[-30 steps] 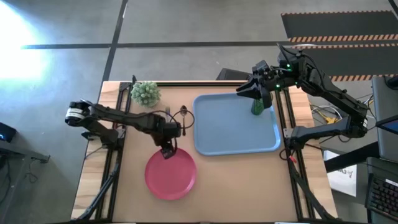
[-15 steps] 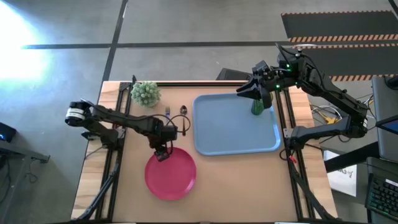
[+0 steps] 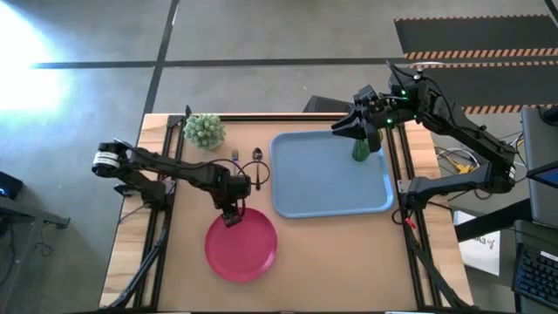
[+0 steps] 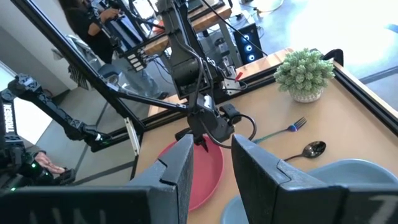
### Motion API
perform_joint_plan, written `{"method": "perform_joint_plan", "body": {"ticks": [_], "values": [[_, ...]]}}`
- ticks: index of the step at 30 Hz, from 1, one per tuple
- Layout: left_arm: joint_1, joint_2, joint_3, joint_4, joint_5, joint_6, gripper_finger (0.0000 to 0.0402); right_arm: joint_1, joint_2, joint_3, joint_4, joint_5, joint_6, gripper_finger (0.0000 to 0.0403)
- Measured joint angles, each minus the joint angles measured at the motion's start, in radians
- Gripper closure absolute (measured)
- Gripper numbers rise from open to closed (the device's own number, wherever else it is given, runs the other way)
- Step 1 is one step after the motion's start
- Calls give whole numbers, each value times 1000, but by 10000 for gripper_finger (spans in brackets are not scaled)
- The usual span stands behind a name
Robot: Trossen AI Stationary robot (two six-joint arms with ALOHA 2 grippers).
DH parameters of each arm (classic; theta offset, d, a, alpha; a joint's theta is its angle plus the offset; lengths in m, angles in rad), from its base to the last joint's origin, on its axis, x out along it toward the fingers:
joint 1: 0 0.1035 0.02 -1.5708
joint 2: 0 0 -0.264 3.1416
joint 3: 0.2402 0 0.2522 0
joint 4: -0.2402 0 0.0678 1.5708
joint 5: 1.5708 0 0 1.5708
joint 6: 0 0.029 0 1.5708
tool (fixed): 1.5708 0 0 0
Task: Pick and place plate/cup/fork/spoon on tray
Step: Put the pink plate on the blue tray
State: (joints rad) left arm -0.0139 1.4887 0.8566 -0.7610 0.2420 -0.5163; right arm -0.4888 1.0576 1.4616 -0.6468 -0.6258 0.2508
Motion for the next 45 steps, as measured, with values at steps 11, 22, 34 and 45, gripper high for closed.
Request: {"method": "perform_joint_plan", "body": {"ticks": [11, 22, 34, 45], "values": [[1, 0, -57, 5, -12, -2, 228, 0, 0, 0, 0, 0, -14, 305], [1, 0, -120, 50, -2, -134, 228, 0, 0, 0, 0, 0, -18, 305], [-1, 0, -122, 154, 13, -132, 362, 0, 0, 0, 0, 25, -19, 305], [-2, -1, -68, 181, 12, -128, 400, 0, 0, 0, 0, 26, -19, 305]]}}
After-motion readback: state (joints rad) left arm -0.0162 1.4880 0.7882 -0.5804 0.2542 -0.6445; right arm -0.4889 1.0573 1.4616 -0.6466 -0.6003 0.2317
